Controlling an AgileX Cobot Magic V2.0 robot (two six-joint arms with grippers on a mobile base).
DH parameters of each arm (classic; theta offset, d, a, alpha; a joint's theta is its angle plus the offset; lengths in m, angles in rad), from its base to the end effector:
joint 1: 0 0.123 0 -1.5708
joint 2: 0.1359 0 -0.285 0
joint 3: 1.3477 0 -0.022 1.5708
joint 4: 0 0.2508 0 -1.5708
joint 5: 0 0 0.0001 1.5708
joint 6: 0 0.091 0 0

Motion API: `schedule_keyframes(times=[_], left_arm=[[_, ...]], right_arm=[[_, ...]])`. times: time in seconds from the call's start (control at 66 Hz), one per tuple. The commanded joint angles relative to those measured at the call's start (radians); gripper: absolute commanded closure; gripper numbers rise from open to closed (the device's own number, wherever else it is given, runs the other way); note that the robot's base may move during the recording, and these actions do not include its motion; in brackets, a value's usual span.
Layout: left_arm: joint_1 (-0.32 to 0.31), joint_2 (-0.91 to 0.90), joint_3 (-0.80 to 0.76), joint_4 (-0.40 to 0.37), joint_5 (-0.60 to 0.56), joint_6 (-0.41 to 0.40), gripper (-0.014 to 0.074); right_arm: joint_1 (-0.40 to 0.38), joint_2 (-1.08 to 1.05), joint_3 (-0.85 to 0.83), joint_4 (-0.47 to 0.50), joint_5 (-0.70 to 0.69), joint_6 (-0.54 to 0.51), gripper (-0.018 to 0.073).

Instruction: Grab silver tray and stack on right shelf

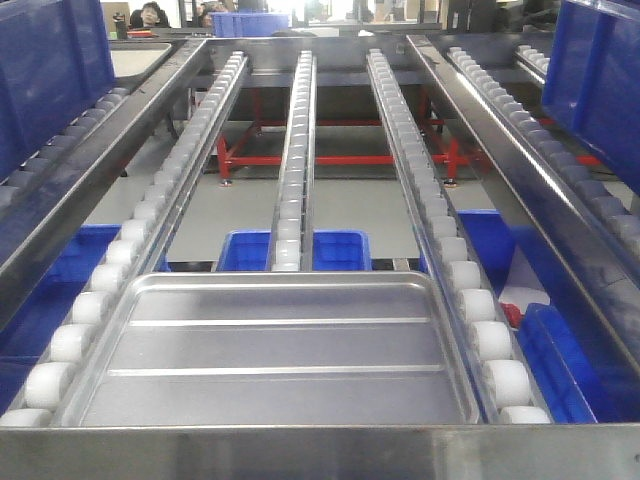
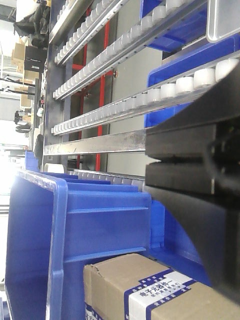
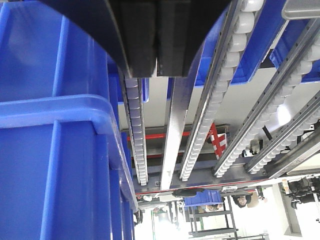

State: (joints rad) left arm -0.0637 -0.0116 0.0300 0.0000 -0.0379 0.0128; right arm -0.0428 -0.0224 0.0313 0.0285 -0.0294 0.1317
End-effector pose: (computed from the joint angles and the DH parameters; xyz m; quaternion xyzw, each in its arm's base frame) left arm 0.0563 -0.0036 0.2071 0.0256 0.6679 -0.0189 0.7436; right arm 0.0556 -0.0025 0.2065 0.0680 0.6646 0.0434 0.7429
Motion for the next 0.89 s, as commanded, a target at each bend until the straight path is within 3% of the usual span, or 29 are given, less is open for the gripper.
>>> schedule_keyframes(times=[0.0,0.485,0.682,0.879], left_arm=[[-0.002,-0.010,0.024,0.000,-0.086,-0.004,0.0697],[-0.002,-0.010,0.024,0.000,-0.092,-0.004,0.0697],[-0.002,-0.010,0.015,-0.010,-0.144,-0.004,0.0697],[-0.002,0.041,-0.050,-0.008,0.038,-0.004,0.0697]], right_arm=[[-0.003,-0.007,-0.001,-0.001,-0.086,-0.008,0.0507],[-0.003,-0.007,-0.001,-0.001,-0.086,-0.008,0.0507],[-0.003,-0.007,-0.004,-0.011,-0.168,-0.028,0.0507],[-0.001,0.042,-0.113,-0.010,0.123,-0.027,0.0507]])
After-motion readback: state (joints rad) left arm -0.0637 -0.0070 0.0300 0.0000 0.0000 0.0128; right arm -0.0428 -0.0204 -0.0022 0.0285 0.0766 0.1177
